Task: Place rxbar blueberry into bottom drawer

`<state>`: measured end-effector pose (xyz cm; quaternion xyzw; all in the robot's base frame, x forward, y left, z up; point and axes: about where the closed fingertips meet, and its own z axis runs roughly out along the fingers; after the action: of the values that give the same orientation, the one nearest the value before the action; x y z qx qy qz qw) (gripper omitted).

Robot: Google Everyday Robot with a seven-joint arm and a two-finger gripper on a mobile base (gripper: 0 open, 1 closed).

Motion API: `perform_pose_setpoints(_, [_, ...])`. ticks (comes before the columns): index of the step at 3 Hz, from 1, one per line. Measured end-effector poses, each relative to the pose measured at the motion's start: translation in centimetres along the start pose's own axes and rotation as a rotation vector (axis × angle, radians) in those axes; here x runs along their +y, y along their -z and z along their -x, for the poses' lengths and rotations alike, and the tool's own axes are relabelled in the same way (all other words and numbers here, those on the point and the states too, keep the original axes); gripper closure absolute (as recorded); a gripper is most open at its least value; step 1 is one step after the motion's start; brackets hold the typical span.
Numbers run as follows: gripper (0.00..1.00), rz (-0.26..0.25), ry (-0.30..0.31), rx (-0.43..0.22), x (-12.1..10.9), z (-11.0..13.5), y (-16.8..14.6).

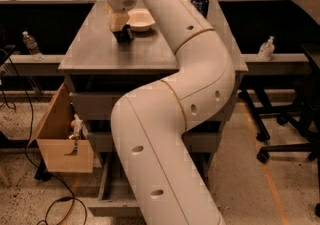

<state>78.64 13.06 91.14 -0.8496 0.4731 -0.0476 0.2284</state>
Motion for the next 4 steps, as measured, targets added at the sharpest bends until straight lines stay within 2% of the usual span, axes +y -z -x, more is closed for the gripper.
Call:
perform_pose_setpoints(1, [1.00, -0.062, -0.012, -0.002, -0.5, -0.8, 3.1])
perform_pose_setpoints(2, [1.00, -0.113, 0.011, -0.033, -1.0, -0.9, 5.2])
perform_pose_setpoints(4, [1.00, -0.175, 0.039, -0.085, -1.6, 0.2, 7.1])
